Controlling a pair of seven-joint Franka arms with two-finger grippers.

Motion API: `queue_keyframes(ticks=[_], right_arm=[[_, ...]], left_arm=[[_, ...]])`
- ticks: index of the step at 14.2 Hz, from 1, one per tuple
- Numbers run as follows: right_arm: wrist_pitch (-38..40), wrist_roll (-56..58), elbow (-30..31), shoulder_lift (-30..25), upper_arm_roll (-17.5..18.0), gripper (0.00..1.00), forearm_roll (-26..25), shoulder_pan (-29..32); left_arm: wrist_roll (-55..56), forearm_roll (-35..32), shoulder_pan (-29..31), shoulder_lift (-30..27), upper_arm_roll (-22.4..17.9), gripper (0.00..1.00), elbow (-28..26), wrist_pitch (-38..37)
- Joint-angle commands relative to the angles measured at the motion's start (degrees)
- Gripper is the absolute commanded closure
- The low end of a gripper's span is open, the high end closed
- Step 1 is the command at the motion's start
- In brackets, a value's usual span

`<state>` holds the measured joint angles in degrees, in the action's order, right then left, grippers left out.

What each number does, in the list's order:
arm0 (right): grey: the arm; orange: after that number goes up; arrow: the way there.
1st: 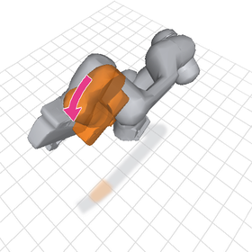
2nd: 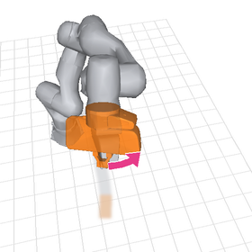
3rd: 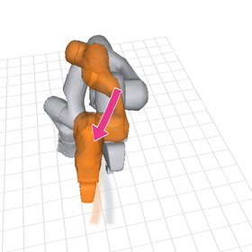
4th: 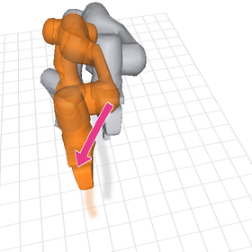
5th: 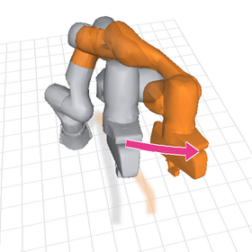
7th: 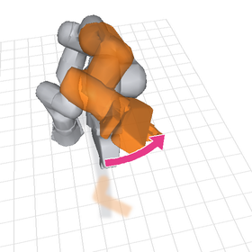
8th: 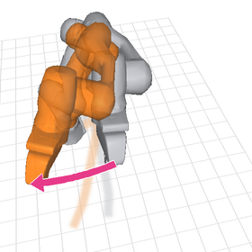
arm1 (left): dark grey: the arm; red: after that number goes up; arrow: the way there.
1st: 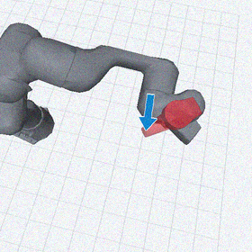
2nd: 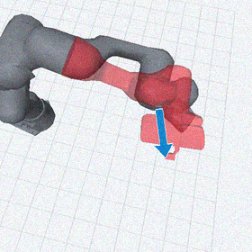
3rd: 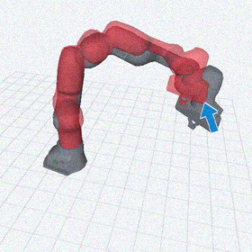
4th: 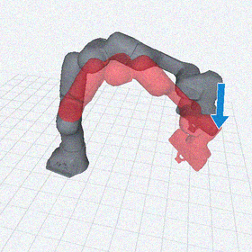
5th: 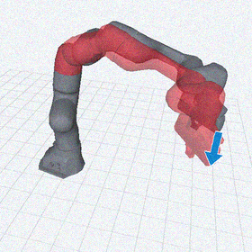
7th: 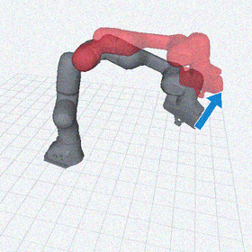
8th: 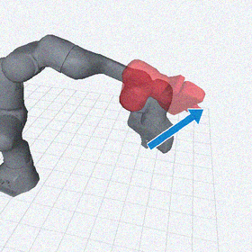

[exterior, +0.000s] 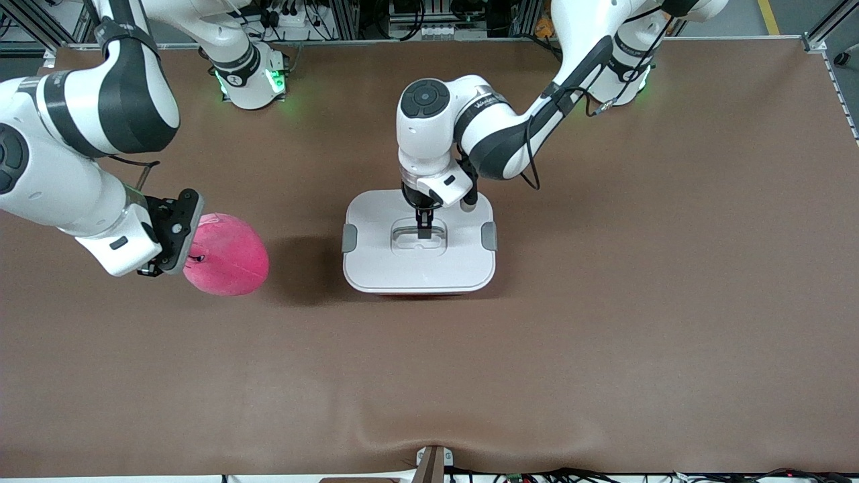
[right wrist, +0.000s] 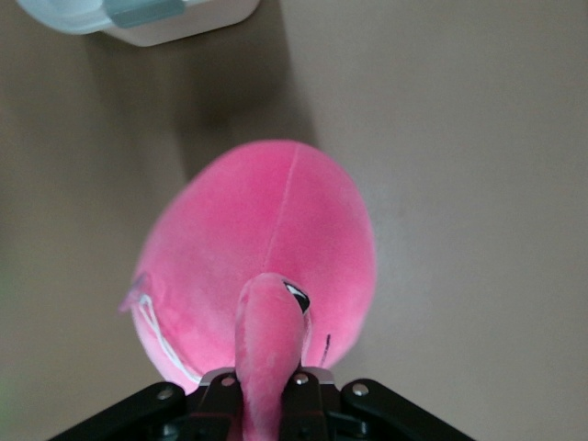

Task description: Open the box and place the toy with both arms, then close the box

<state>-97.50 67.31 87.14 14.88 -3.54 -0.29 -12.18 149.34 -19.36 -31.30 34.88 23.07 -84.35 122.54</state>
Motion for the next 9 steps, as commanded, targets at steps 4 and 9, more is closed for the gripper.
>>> queue_keyframes(ticks=[4, 9], right_arm=[[1.17, -19.20, 6.28, -5.47, 0.20, 1.00, -0.42, -0.56], [2.40, -31.61, 7.60, -6.70, 0.12, 1.00, 0.38, -0.21]], left_arm=[[1.04, -1.74, -0.69, 1.16, -0.40, 0.37, 1.56, 1.30], [0.96, -2.62, -0.69, 1.16, -0.31, 0.46, 1.56, 2.00]])
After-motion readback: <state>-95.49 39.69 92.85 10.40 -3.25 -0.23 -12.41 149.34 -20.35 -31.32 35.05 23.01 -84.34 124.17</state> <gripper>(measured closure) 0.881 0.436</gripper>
